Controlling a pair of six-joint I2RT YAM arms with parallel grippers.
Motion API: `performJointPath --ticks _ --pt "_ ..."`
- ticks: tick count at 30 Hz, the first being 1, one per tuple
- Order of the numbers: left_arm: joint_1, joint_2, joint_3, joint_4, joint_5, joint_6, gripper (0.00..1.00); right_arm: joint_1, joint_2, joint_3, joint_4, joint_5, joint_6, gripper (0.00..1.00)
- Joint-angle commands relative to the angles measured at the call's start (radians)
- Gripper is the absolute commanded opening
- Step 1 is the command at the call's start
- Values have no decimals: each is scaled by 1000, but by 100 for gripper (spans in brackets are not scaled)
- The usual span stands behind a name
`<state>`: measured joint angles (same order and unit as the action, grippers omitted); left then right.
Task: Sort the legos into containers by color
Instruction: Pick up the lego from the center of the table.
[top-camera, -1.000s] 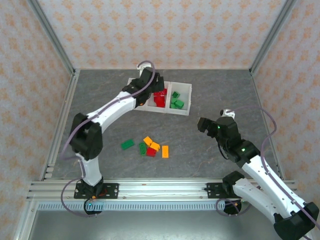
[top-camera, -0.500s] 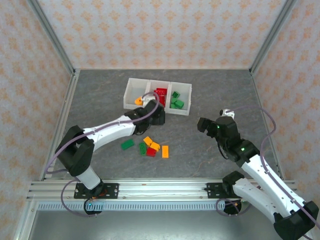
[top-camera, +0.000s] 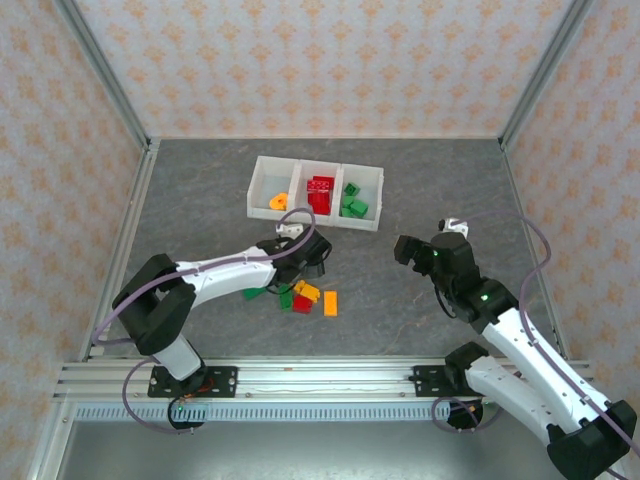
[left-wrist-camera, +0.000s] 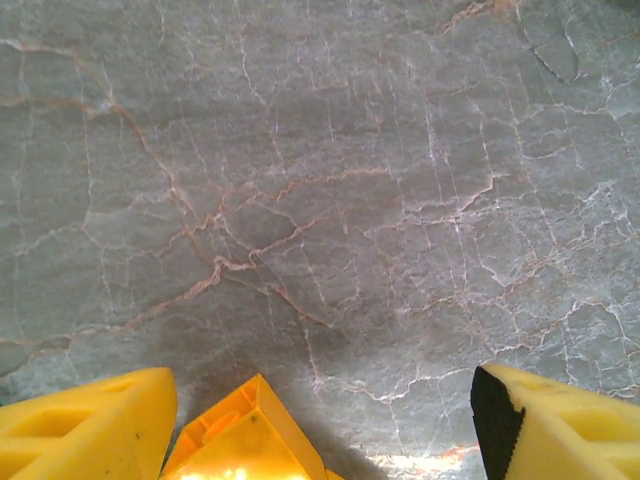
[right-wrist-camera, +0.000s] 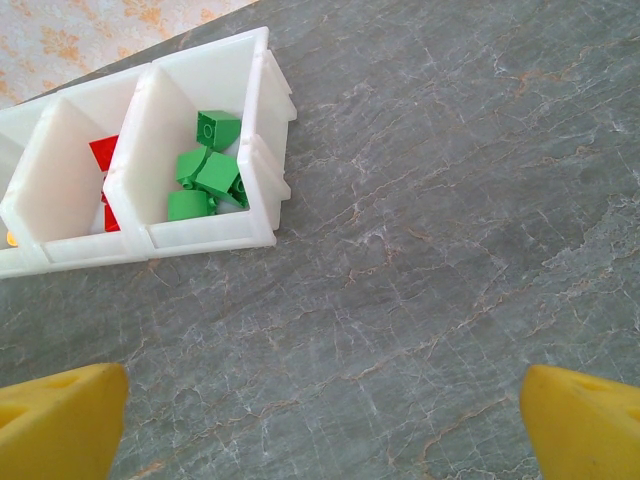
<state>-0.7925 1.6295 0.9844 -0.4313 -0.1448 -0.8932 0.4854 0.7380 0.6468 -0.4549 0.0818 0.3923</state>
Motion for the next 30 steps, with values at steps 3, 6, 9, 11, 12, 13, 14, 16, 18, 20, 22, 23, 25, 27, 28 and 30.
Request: performJointPath --ticks 3,6,9,11,12,13,14,16,18,20,22,23,25,27,28,30 --pt "-5 -29 -31 -30 39 -49 80 1 -5 -8 16 16 -1 100" --pt "-5 -36 -40 -35 29 -58 80 1 -5 -8 16 16 -1 100" --pt "-5 -41 -46 -31 25 -58 79 1 -5 -9 16 16 -1 100" --pt "-5 -32 -46 -18 30 -58 79 1 -5 -9 16 18 -1 100" --pt "-5 -26 -44 -6 36 -55 78 1 -6 -9 16 18 -1 100" --pt "-7 -18 -39 6 44 -53 78 1 -6 -9 15 18 0 100" --pt "-6 -8 -35 18 53 -51 78 1 -6 -8 15 19 0 100" --pt "-8 21 -10 31 63 -43 77 1 -6 -8 13 19 1 100" --pt "-10 48 21 41 69 -31 77 1 -8 -8 13 21 2 100" --pt "-12 77 58 50 76 -22 77 1 -8 -8 13 21 1 100" --pt "-15 107 94 64 84 -10 76 1 -8 -9 13 22 2 100" --pt "-15 118 110 72 90 -5 76 1 -8 -8 13 22 2 100" --pt "-16 142 144 92 102 4 76 1 -8 -9 13 24 2 100" --pt "-18 161 172 104 108 18 76 1 -8 -8 13 23 2 100" --pt "-19 167 186 103 107 30 76 1 -8 -8 13 24 2 99" --pt "-20 177 217 73 84 60 78 1 -8 -8 13 24 3 100"
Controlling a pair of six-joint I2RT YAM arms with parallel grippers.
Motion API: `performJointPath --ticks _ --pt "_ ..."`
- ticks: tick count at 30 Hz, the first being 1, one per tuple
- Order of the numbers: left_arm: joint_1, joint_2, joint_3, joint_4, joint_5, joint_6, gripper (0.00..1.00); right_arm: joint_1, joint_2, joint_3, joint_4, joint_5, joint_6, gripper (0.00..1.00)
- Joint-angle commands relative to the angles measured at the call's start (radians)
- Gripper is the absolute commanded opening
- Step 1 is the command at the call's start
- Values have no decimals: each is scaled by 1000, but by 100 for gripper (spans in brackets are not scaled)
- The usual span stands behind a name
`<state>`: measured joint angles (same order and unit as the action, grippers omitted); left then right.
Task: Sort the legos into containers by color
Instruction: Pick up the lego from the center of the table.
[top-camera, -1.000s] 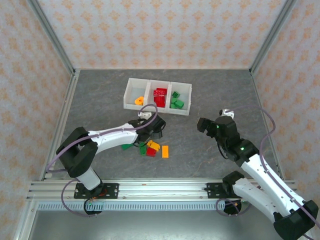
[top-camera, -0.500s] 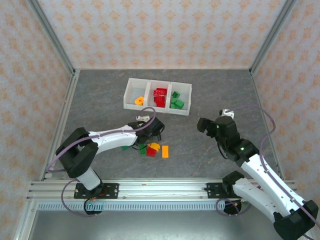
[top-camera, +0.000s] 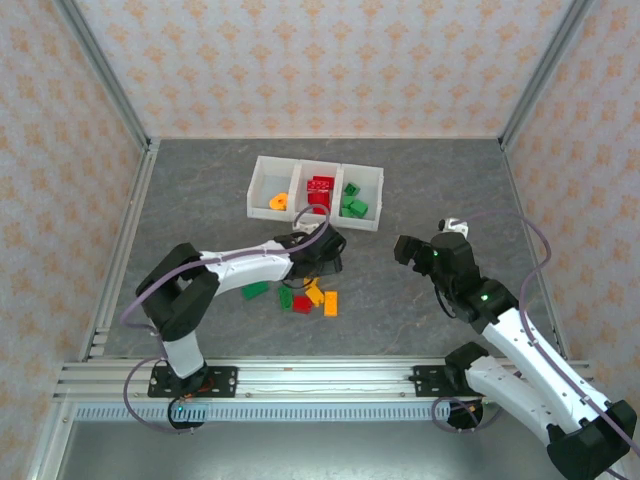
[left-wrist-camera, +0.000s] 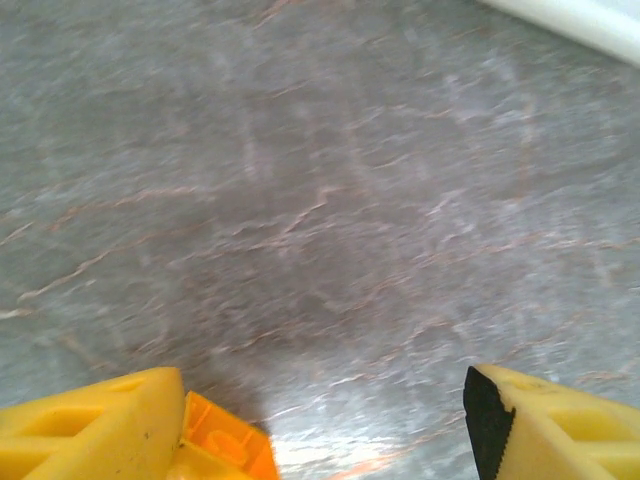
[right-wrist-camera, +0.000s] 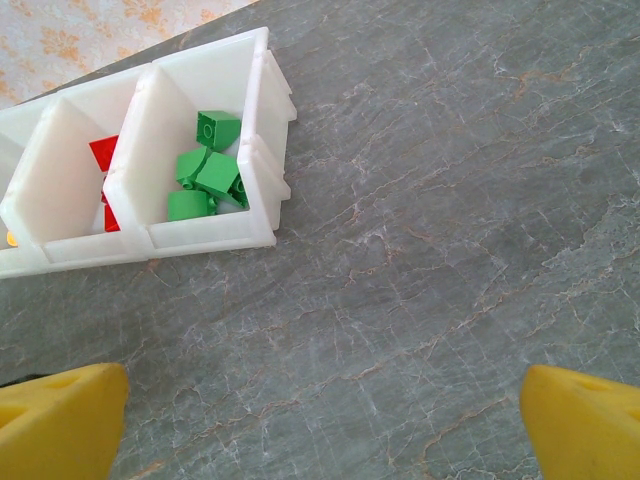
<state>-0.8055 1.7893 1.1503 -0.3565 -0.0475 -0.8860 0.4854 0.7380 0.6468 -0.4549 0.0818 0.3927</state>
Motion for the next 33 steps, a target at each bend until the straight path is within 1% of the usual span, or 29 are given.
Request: performJointPath --ticks 1,5,6,7,12,14,15,19,24,30,33 --pt "-7 19 61 -25 -32 65 79 1 -8 -9 13 23 2 100" --pt "-7 3 73 -131 -125 132 89 1 -6 -9 13 22 2 100" --pt "-7 -8 66 -147 -141 151 96 0 -5 -8 15 21 2 100" --pt "-7 -20 57 -161 -154 165 99 1 -5 -9 15 22 2 100" --pt "-9 -94 -12 -179 -133 271 99 1 7 -8 15 19 -1 100" --pt "-10 -105 -21 -194 -121 294 99 1 12 -9 15 19 -1 100" --pt "-10 -107 -24 -204 -116 327 98 1 14 -8 14 19 -1 100" --pt "-11 -76 -17 -241 -104 365 89 1 15 -7 13 20 -2 100" --pt "-10 -21 -8 -236 -60 387 78 1 14 -6 10 22 0 100" --pt "-11 22 14 -228 -30 402 71 1 15 -7 10 22 1 100" --pt "-11 43 27 -229 -18 403 65 1 14 -6 10 22 0 100"
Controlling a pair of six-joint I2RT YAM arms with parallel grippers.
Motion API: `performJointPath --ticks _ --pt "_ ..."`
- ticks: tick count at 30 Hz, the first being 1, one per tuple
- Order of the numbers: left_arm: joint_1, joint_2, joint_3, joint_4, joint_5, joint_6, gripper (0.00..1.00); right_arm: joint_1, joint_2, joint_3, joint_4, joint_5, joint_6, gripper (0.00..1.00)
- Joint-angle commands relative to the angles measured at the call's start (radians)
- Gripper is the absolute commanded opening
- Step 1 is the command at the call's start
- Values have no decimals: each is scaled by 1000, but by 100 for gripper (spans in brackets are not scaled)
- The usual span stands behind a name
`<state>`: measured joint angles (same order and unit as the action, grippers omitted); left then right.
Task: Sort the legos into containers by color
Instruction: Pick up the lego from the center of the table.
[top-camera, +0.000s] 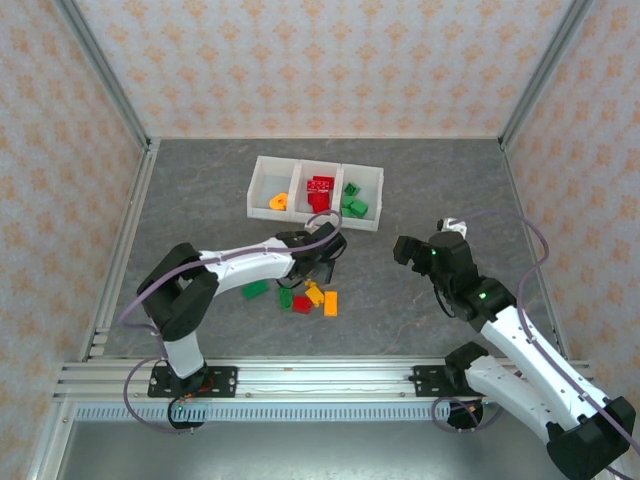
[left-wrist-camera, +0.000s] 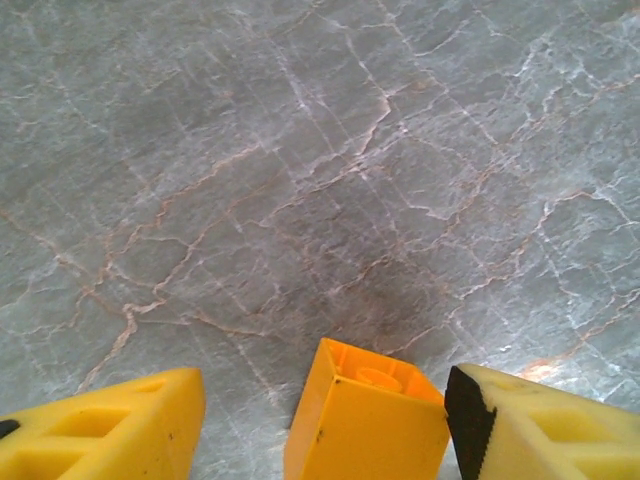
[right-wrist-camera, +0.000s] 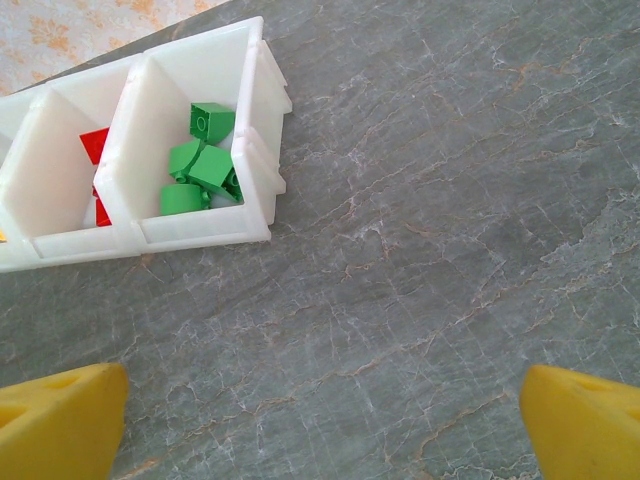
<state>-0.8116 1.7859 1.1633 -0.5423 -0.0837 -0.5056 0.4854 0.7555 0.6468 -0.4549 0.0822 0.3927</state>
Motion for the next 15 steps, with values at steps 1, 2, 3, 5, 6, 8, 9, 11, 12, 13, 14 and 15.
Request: performJointPath --ticks 1,2,3,5,6,8,9,11,12,13,14,15 --pt "-4 55 20 -46 18 21 60 1 -2 -6 10 22 1 100" --pt "-4 66 29 -54 12 18 53 1 -2 -6 10 22 1 100" --pt "-4 78 35 -62 6 16 50 1 -4 -7 10 24 0 100" --pt "-3 98 48 -77 0 10 53 1 -4 -7 10 23 0 100" --pt "-3 101 50 -79 -4 8 55 1 -5 -7 10 23 0 100" --pt "-3 97 47 -75 -1 6 56 1 -4 -7 10 22 0 100" --pt "-4 93 45 -74 -2 6 56 1 -4 -7 10 22 0 100" --pt "-4 82 44 -81 -12 0 58 1 -4 -7 12 22 0 100" --pt "-3 75 42 -83 -18 -2 60 1 -3 -9 12 22 0 100" --pt "-3 64 37 -83 -22 -4 61 1 -2 -9 12 22 0 100" --pt "-4 52 33 -81 -25 -2 62 0 -2 -8 12 22 0 100" --pt "-4 41 30 -83 -28 -2 63 1 -3 -8 12 22 0 100"
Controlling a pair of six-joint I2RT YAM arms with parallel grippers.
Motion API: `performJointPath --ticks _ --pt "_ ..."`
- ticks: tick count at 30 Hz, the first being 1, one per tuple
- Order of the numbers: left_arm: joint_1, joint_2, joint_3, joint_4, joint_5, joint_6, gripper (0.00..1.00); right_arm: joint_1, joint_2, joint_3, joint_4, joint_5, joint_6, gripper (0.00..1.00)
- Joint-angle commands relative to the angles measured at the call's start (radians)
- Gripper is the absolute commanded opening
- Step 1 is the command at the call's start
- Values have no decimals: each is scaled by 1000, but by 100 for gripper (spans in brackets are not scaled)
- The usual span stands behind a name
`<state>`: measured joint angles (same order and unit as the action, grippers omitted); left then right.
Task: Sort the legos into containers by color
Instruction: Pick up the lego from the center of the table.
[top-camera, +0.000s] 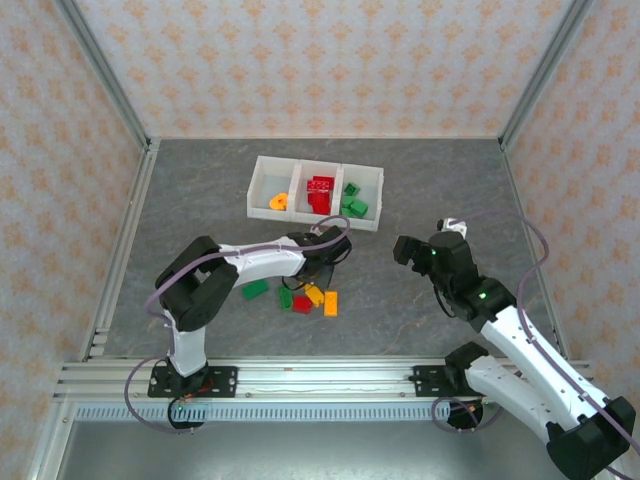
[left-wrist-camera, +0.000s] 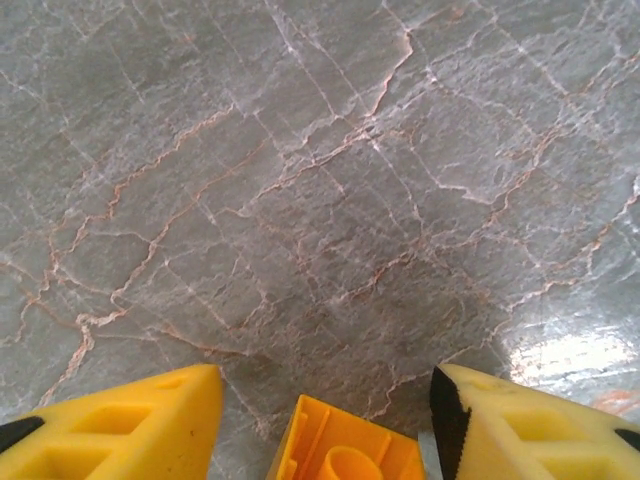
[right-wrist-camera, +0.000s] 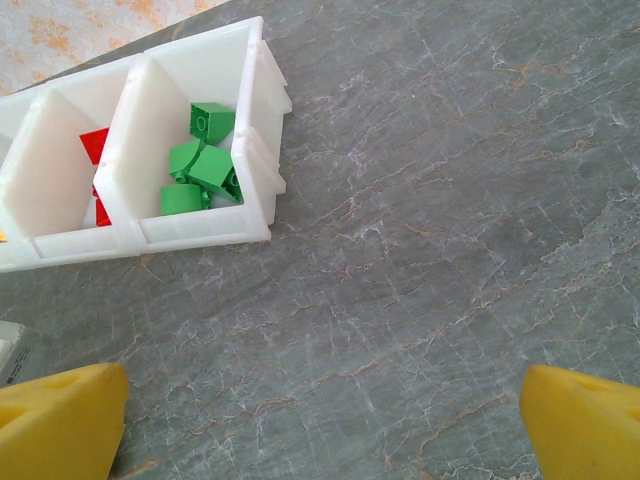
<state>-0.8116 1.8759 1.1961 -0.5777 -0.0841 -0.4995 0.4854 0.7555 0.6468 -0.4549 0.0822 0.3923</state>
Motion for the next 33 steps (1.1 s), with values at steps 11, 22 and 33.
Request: performJointPath --ticks 11,22,33 --pt "-4 -100 -29 -80 -13 19 74 1 -2 -8 11 22 0 100" --pt "-3 -60 -38 -56 17 26 66 1 -2 -8 11 21 0 100" --pt "24 -37 -47 -38 29 15 53 1 2 -8 12 20 -1 100"
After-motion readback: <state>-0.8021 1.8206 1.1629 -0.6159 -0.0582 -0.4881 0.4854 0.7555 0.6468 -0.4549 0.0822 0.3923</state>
